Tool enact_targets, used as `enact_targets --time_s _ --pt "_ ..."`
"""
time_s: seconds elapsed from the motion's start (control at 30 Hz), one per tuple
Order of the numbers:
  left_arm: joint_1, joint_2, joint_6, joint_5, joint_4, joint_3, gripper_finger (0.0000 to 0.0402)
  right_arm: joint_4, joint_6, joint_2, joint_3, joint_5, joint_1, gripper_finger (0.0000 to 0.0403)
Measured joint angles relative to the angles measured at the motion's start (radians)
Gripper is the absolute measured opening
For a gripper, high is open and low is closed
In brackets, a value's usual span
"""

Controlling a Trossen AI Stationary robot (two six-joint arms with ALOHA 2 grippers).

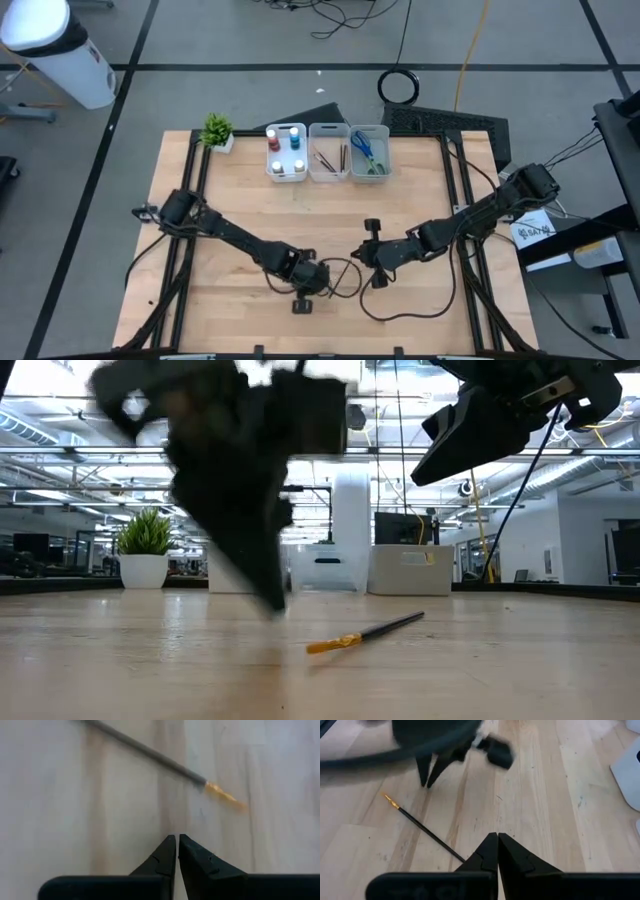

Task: Pick & Place Paint Supplies
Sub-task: Put the golden paint brush into the transparent bin

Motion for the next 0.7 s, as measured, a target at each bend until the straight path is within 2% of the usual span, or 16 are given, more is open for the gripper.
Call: enact_targets --time_s 0.03,0.17,0.27,0.4,0.57,0.7 --pt "-0.002 -0.019 0.000 -0.001 -0.002 -0.004 0.0030 0.000 0.000 0.000 0.000 0.000 0.000 0.0000" --pt "-0.029 -0.046 0.019 -0.011 0.186 0.005 0.0030 0.002 -0.003 0.000 0.000 0.000 -0.003 0.0000" --pt "-0.036 -0.002 0.015 -0.007 0.326 0.003 0.0030 0.001 -0.004 0.000 0.000 0.000 -0.007 0.0000" --pt "-0.013 0.050 -0.003 0.057 0.410 0.002 0.0030 0.002 -0.004 0.000 0.000 -0.001 -0.007 0.0000" --pt "0.012 0.083 -0.078 0.123 0.379 0.002 0.0030 0.002 -0.008 0.000 0.000 -0.001 -0.007 0.0000" --pt "0.034 0.079 -0.114 0.068 0.244 0.004 0.0030 0.001 -0.011 0.000 0.000 -0.001 -0.007 0.0000"
